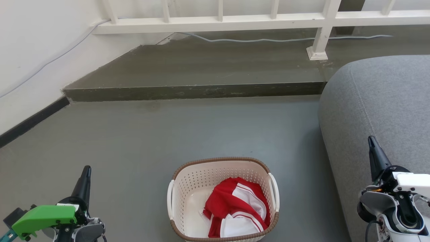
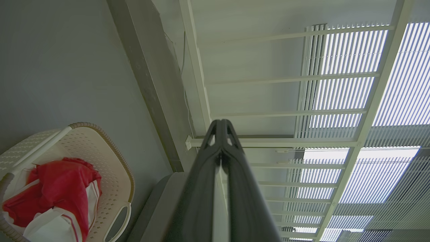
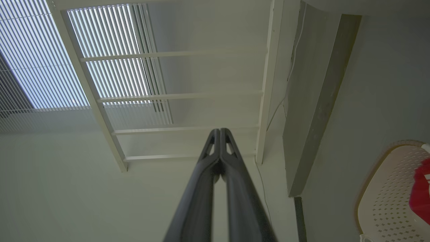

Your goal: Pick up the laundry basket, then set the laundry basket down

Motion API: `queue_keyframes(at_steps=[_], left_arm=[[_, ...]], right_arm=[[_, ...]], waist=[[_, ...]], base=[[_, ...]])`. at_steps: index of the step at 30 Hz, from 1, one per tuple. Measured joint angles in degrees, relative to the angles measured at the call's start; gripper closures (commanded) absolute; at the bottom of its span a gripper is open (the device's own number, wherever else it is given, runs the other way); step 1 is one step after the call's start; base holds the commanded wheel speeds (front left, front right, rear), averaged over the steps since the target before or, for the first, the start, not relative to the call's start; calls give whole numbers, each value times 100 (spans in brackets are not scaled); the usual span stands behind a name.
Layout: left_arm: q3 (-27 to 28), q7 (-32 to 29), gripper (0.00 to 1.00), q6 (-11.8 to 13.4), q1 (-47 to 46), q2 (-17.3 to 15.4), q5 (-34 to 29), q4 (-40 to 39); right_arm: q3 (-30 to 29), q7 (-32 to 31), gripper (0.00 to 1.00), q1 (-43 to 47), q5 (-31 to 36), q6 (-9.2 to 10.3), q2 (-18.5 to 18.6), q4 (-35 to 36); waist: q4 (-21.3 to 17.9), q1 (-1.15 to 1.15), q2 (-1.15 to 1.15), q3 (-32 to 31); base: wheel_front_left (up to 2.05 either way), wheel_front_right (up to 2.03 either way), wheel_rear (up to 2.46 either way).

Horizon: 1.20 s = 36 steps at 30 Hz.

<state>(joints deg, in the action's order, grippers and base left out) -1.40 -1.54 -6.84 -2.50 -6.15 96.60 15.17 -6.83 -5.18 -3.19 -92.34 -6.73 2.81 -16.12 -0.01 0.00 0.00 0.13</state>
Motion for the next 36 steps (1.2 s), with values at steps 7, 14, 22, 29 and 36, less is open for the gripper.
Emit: queue_keyframes(at_steps=[7, 14, 22, 29, 36], left_arm=[[3, -1, 100, -1, -1, 0, 0, 18], [9, -1, 100, -2, -2, 2, 0, 37], [12, -19, 100, -2, -3, 2, 0, 44], [18, -20, 100, -2, -3, 4, 0, 48], [29, -27, 100, -3, -4, 5, 0, 53]], right_arm=[[-1, -1, 100, -1, 0, 0, 0, 0], [-1, -1, 100, -2, 0, 0, 0, 0], [-3, -1, 100, -3, 0, 0, -1, 1], [-4, -1, 100, -4, 0, 0, -1, 1], [-5, -42, 100, -5, 0, 0, -2, 1]], waist=[[0, 0, 0, 0], [0, 0, 0, 0], [0, 0, 0, 0], [1, 0, 0, 0], [1, 0, 0, -1]], base=[[0, 0, 0], [0, 0, 0], [0, 0, 0], [0, 0, 0], [0, 0, 0]])
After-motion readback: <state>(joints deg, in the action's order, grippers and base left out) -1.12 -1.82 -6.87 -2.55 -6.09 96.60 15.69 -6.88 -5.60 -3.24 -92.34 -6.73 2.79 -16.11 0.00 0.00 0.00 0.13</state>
